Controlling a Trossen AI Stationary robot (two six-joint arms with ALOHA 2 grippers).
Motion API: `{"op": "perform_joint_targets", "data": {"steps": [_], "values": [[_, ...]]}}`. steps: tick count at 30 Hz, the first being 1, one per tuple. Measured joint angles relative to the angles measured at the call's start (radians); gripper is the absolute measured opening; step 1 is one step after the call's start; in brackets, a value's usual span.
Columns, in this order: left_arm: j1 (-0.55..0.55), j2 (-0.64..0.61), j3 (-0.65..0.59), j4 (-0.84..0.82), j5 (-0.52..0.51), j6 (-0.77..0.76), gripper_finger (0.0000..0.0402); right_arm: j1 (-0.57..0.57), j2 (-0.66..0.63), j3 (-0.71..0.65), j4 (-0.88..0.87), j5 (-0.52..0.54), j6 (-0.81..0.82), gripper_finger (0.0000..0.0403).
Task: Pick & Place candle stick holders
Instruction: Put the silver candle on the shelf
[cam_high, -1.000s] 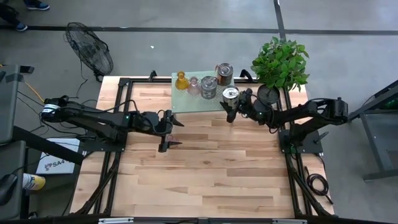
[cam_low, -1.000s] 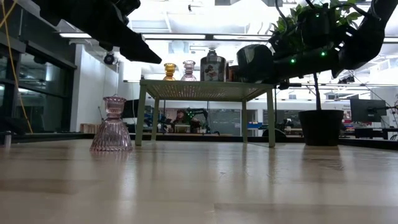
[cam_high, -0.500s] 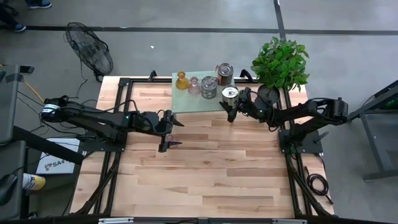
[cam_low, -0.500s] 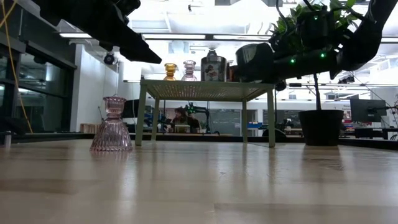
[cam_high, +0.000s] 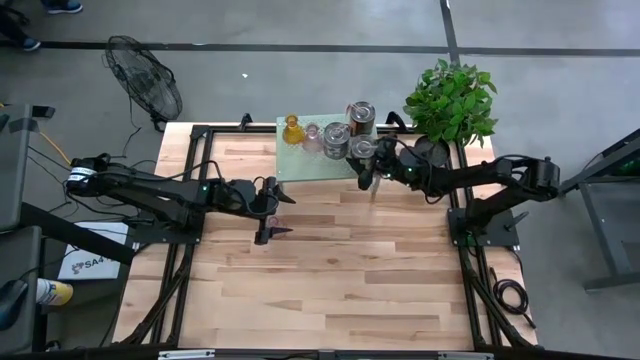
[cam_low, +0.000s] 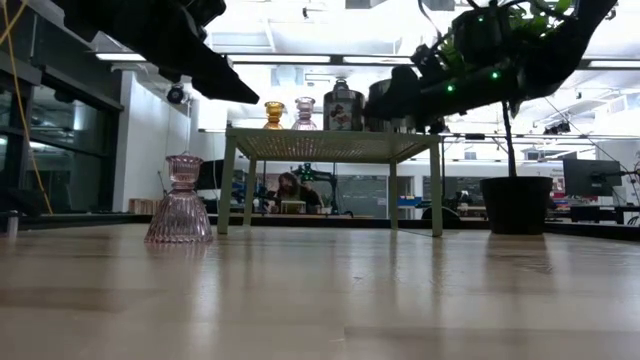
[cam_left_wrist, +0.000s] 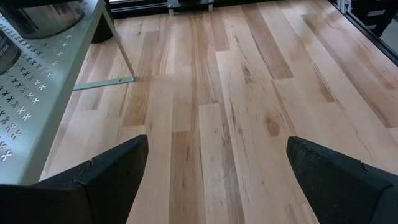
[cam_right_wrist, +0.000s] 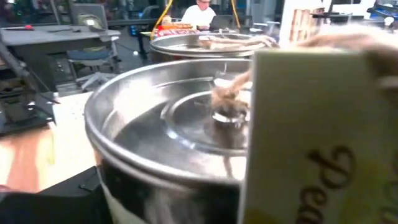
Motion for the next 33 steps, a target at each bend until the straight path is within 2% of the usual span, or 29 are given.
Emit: {"op": "perform_joint_targets", "data": {"steps": [22,33], "values": [[0.000,0.000,0.000,-0.020,0.000,-0.001,0.0376,0.001,-0.006,0.000,-0.014,0.015,0.027,0.0362],[0.000,0.000,0.001,-0.020,0.000,-0.003,0.0376,0.001,-0.132,-0.002,-0.191,0.009,0.044,0.0362]]}}
